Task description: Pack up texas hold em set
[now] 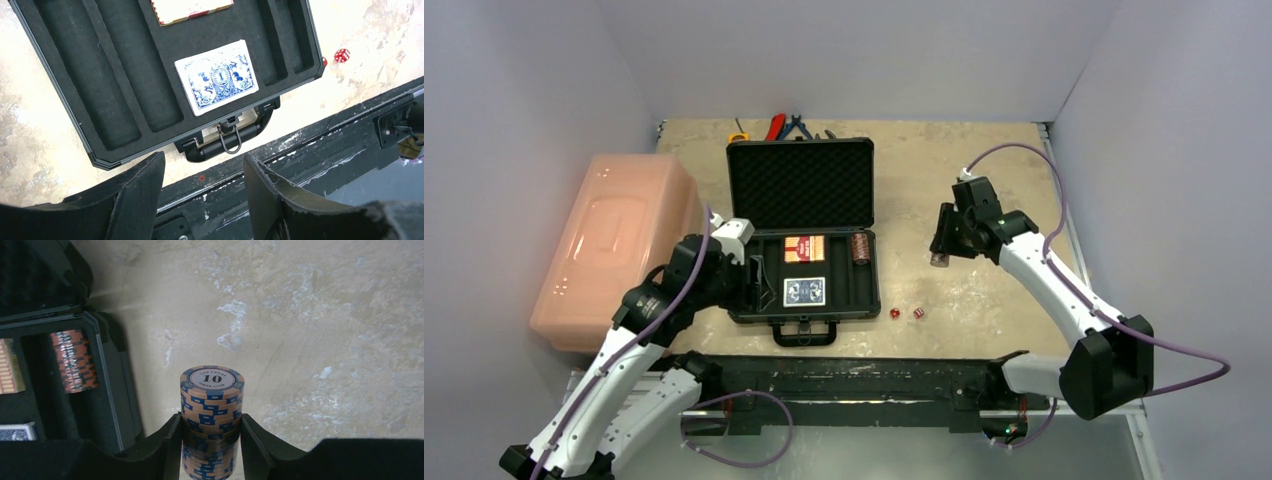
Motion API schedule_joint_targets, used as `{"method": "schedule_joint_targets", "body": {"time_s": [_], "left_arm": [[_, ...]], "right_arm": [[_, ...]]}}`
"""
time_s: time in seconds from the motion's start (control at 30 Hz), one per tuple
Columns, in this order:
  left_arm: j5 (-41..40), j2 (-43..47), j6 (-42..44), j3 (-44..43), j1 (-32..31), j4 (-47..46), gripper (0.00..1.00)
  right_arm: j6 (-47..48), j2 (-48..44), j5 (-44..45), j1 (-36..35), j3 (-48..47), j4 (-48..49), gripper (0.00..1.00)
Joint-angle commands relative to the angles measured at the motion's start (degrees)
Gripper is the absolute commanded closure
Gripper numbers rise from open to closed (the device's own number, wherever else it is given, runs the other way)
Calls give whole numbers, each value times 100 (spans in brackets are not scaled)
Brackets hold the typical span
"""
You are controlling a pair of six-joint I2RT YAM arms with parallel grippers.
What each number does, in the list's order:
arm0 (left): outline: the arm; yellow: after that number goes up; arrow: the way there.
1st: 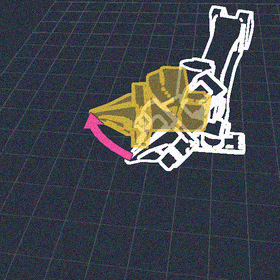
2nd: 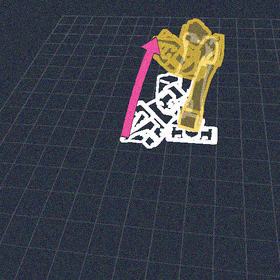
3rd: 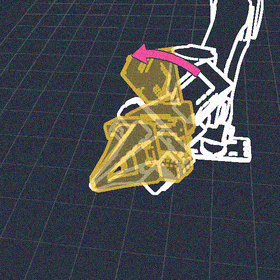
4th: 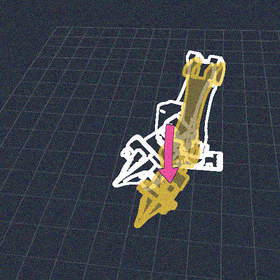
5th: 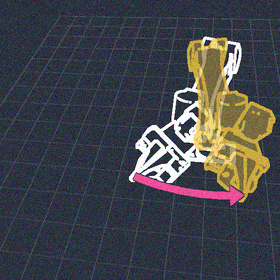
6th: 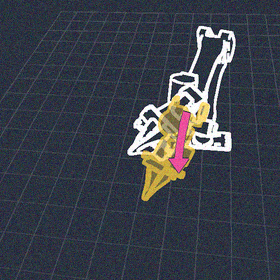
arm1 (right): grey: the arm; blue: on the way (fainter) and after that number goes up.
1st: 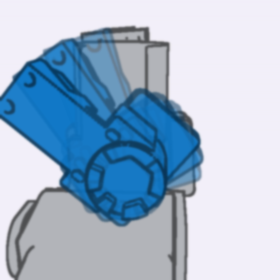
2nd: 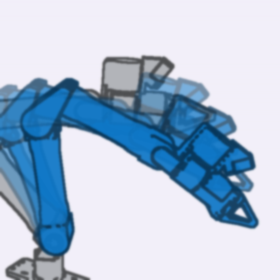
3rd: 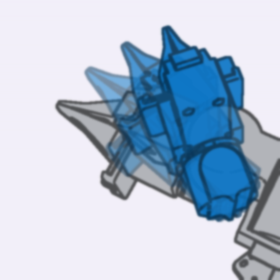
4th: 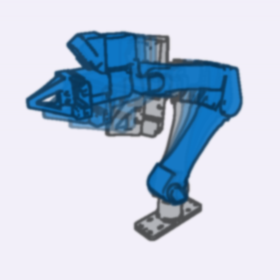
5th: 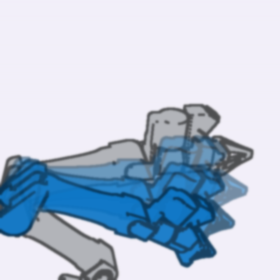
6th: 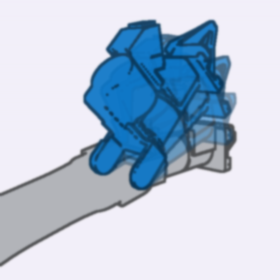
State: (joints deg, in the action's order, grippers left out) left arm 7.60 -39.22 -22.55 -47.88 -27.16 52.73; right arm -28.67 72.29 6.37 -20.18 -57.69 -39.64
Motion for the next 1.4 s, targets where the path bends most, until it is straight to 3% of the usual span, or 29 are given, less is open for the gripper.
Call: {"method": "schedule_joint_targets", "body": {"time_s": [0.0,0.37,1.1,1.37], "left_arm": [[-143,95,-93,48,-35,-237,42],[-214,139,-53,105,-35,-306,42],[-393,250,-33,111,-35,-274,42],[-417,271,-39,112,-35,-282,42]], "right_arm": [[298,-97,-764,-43,-449,443,100],[308,138,-791,-1096,-738,569,100],[64,1045,-665,-2311,-1034,852,100],[129,1328,-726,-2445,-1104,901,100]]}}
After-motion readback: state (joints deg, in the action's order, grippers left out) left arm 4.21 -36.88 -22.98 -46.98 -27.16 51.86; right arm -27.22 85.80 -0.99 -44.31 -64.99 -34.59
